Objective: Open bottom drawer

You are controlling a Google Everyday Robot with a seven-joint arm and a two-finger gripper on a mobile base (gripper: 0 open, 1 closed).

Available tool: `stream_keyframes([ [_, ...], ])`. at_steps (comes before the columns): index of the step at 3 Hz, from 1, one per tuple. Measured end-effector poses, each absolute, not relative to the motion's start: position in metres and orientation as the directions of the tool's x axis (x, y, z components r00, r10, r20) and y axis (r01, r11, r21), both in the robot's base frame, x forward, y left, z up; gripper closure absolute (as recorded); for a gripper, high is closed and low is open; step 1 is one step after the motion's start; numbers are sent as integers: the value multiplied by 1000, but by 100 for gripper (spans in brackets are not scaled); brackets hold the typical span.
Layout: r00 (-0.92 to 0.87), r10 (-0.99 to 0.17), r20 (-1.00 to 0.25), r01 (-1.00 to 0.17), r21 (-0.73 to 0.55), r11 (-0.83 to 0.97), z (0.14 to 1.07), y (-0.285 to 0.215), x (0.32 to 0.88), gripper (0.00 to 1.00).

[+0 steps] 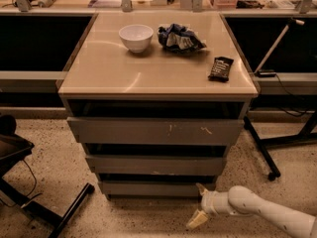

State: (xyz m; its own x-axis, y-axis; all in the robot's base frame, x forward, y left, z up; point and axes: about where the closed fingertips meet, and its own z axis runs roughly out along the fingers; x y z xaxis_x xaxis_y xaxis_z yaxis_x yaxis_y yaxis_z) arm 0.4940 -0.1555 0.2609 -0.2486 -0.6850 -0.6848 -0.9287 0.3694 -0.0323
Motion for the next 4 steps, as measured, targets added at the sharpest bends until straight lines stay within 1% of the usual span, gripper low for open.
stream_keyframes([
  [1,-259,-619,-741,-914,-20,406,246,-150,528,0],
  [2,-261,-619,-740,-907,-32,421,246,-157,538,0],
  [3,-238,-606,-759,-911,-43,410,239,-150,542,0],
  [4,-144,-614,-776,-890,-169,423,225,-146,585,0],
])
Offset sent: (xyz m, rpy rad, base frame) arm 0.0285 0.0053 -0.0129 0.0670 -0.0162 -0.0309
